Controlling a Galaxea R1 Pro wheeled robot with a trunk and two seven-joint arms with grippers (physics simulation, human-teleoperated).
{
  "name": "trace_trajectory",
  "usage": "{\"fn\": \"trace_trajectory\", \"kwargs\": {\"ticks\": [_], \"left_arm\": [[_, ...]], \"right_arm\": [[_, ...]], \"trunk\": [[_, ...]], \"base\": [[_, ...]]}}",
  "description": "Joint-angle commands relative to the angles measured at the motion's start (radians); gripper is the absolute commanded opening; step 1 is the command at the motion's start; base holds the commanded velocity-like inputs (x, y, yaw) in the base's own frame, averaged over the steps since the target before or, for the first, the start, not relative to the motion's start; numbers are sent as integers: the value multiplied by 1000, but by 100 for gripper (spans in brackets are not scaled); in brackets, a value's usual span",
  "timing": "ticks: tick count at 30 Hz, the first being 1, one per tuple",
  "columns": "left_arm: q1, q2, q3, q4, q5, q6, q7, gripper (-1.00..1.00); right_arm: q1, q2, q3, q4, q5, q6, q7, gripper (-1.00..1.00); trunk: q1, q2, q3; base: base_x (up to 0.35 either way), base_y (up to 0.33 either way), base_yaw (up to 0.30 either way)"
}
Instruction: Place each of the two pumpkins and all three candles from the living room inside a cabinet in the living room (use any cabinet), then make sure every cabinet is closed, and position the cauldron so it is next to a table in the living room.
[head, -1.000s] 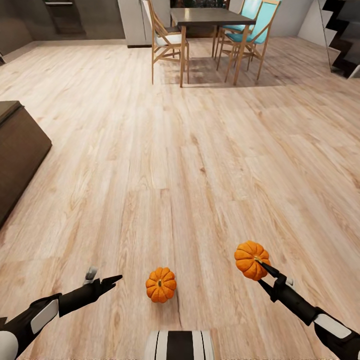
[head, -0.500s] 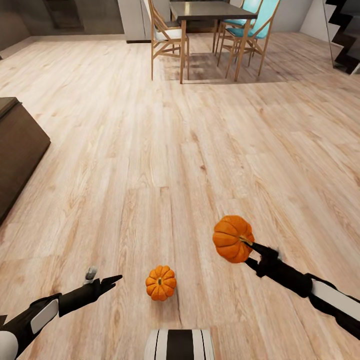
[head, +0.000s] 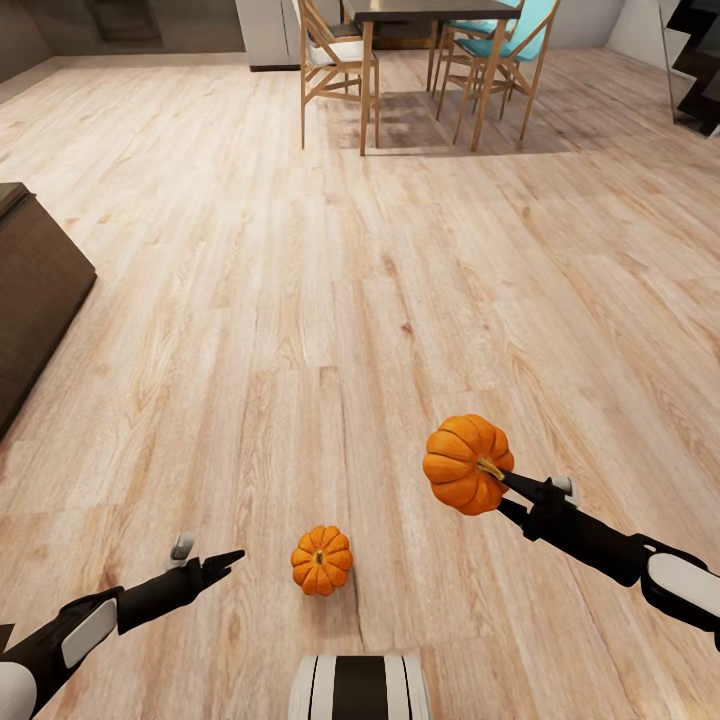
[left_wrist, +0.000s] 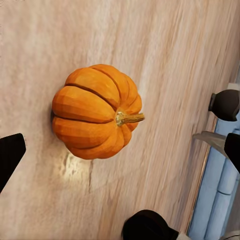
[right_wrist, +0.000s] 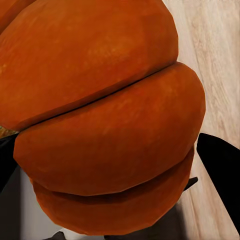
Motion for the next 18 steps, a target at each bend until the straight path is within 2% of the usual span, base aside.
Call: {"fn": "trace_trajectory", "kwargs": {"ticks": [1,3,6,7,10,18], "left_arm": [[-1,1,-6,2,11,9,-1,100],[-1,1,-6,4,11,9,-1,100],[-1,-4,47,7,11,9,36,100],[0,-5,76,8,10,9,68,100],[0,-7,107,7,9,9,111,100],[0,-11,114,7,6,9,121,100]], "right_arm": [[-2,-1,4,0,-11,4,3,-100],[-3,-1,4,0,-10,2,3,-100],[-2,-1,4,0,-10,-1,3,-100],[-2,-1,4,0,-9,-2,2,-100],[-2,-1,4,0,-8,-3,2,-100],[-2,-1,4,0,-8,-4,3,-100]], "trunk": [[0,0,-1],[0,0,-1],[0,0,-1],[0,0,-1],[0,0,-1],[0,0,-1]], "base": [[0,0,0],[0,0,0],[0,0,0],[0,0,0],[0,0,0],[0,0,0]]}}
